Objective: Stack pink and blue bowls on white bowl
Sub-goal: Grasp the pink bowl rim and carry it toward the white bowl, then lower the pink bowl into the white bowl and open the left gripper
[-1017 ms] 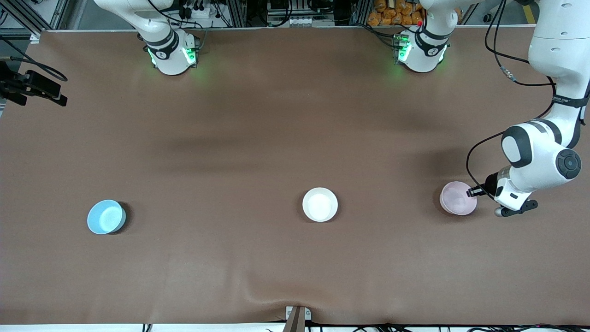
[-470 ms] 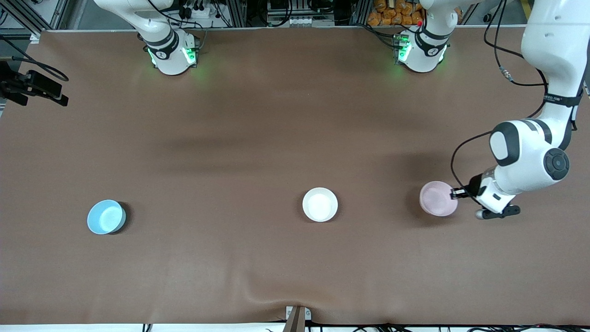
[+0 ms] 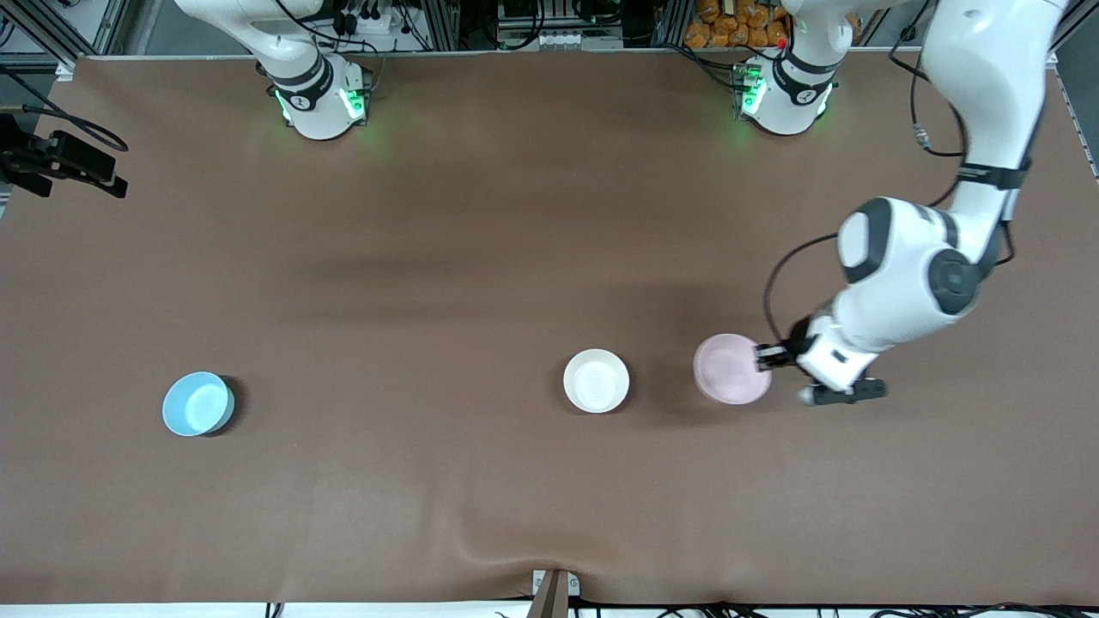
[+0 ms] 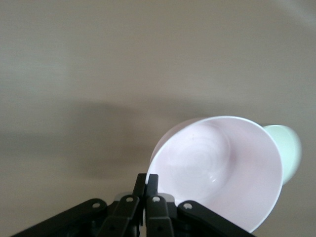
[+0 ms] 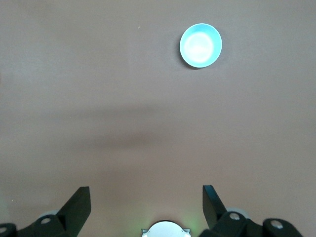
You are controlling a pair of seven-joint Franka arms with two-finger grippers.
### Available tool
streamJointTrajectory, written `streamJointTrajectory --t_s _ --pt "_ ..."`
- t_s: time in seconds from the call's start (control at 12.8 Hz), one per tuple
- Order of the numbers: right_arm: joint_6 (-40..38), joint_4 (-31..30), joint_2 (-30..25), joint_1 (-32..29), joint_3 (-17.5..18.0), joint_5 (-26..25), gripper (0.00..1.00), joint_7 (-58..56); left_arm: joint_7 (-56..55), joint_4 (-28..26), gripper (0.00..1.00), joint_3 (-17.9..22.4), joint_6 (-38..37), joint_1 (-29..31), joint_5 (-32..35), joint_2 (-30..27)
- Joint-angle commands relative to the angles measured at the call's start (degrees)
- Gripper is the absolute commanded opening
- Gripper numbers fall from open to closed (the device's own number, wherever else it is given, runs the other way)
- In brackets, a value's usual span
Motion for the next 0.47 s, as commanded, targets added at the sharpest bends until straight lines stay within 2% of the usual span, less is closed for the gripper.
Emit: streamJointTrajectory --t_s 0.0,0.23,0.39 --pt "0.2 0.3 0.2 0.4 0.0 -0.5 1.0 0.7 -6.0 9.3 0.0 0.4 -1.1 -4.9 -0.2 6.3" --pt "0.2 0.3 0.4 0.4 0.0 -0.5 1.0 0.7 -12.2 16.9 0.0 1.8 -1.1 -11.5 -0.1 12.9" --pt "0.2 0.3 0.4 0.4 0.0 -0.5 1.0 0.7 -14.3 18.4 0.0 5.5 -1.1 -16.6 -0.3 14.4"
